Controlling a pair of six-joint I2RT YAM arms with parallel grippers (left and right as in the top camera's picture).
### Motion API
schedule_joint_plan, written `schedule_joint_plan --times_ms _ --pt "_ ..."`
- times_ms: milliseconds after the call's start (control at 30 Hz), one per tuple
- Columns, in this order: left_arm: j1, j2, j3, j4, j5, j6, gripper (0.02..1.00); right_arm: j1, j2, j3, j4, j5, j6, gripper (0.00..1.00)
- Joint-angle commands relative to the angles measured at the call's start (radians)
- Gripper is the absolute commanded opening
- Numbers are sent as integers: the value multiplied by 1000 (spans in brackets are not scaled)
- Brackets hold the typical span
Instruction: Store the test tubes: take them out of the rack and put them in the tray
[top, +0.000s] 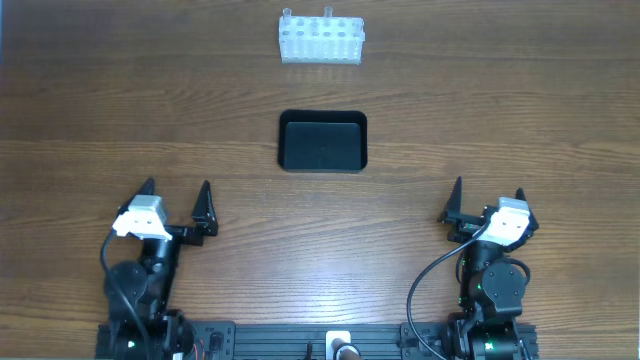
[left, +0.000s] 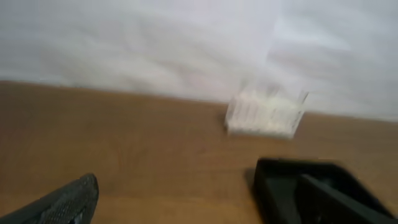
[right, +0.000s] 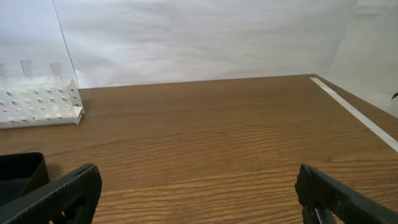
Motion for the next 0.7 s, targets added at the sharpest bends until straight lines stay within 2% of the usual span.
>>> schedule_joint_plan --times_ms 33,233,533,700 --pt "-27 108 13 185 31 6 998 -3 -10 -6 0 2 3 991" --pt "-47 535 200 397 23 39 998 -3 -10 -6 0 2 3 993" --pt "-125 1139 637 416 6 60 996 -3 -10 -6 -1 2 3 993" --pt "-201 1400 878 342 -105 60 996 -3 -10 -6 -1 2 3 993"
